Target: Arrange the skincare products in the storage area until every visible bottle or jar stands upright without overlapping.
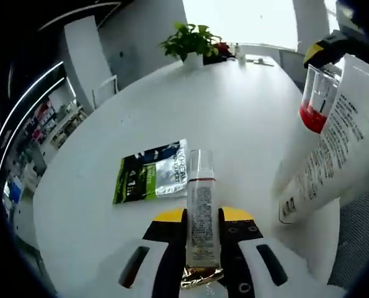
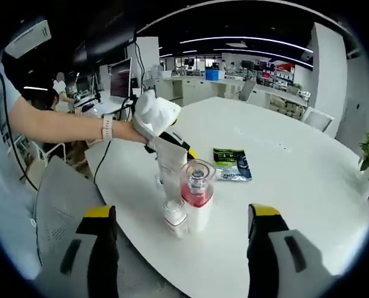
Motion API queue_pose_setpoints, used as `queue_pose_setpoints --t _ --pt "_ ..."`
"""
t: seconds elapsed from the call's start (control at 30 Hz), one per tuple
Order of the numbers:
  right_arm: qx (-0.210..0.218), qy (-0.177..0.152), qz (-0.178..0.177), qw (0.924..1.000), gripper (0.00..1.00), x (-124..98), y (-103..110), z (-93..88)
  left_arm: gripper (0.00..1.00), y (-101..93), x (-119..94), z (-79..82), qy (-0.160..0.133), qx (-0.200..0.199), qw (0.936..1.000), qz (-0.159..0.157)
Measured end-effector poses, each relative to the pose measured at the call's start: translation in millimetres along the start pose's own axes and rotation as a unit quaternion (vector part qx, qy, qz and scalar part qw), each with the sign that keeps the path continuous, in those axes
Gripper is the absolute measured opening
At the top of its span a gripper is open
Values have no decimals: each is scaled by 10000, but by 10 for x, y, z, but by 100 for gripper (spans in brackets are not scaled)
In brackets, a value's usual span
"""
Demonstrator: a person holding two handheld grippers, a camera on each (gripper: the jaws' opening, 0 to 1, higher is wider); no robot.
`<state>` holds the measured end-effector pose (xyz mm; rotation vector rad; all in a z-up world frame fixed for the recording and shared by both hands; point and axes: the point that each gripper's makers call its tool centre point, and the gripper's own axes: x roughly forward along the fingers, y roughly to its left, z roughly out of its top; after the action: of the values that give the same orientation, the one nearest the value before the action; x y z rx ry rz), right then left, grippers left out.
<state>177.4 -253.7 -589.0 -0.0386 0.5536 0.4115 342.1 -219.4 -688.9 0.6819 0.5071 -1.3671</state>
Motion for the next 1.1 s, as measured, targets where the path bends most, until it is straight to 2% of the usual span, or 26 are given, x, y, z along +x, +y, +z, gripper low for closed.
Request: queue_pose_setpoints --t 0.07,0.37,0.53,0.63,0.83,0.97,1.1 --pt "208 -170 37 9996 83 -3 3 17 16 6 -135 -53 -56 -63 9999 121" --pt "408 -467 127 9980 82 -21 69 45 16 15 -672 -260 -235 -440 9965 678" --pt "486 -740 229 9958 78 -107 178 112 16 -59 -934 -276 -402 -587 9938 859" --pt "559 -877 312 9941 75 -142 235 134 16 -148 -1081 -265 -511 -672 9919 950" --pt "915 -1246 715 9854 59 -175 390 154 16 -365 -1311 -240 -709 -783 9889 1041" --pt "1150 -1449 798 9795 50 -168 436 191 16 -493 -1423 -149 -918 -866 9868 1016" --pt "1380 -1582 883 9737 44 -113 498 200 16 -694 -1533 25 -1196 -861 9847 929"
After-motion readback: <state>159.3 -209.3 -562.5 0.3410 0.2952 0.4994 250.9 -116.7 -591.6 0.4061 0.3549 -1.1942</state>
